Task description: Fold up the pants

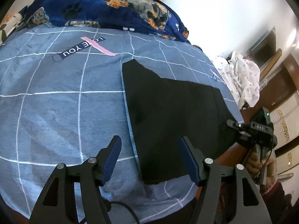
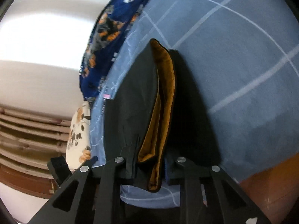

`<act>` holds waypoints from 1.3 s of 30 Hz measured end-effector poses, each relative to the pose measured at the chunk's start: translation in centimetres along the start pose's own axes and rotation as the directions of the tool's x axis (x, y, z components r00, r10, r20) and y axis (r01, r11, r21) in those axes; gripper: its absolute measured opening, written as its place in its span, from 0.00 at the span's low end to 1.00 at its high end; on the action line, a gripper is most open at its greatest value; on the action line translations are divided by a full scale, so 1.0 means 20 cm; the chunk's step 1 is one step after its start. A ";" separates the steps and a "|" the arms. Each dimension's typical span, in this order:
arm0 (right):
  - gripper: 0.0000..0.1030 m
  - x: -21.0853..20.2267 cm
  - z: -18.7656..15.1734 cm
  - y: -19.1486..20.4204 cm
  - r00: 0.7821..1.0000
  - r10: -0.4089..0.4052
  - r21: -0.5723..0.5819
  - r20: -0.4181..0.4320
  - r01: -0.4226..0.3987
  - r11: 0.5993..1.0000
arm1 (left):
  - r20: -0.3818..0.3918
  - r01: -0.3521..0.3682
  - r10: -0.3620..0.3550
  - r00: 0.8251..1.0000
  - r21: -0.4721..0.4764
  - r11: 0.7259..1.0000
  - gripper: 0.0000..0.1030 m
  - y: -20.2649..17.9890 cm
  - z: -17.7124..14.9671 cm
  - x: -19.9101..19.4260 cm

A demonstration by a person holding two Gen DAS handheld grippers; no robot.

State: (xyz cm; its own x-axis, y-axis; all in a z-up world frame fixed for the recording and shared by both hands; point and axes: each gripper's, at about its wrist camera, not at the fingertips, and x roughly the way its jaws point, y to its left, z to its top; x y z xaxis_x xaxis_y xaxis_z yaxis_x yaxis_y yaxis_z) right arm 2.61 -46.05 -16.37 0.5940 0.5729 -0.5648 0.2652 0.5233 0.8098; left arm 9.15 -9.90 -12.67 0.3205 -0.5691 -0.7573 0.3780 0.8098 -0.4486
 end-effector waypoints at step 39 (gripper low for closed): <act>0.29 -0.13 -0.01 -0.23 0.991 0.102 0.213 0.087 -0.118 0.970 | -0.073 -0.024 0.026 0.997 0.041 0.999 0.68 -0.09 -0.03 0.13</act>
State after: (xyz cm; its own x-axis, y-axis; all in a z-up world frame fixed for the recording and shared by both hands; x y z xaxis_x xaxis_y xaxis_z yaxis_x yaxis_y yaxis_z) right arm -0.24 -49.86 -18.77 0.6819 0.5658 -0.4636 0.3489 0.3054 0.8860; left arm 8.82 -12.71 -14.05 0.2662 -0.5356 -0.8014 0.4055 0.8165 -0.4110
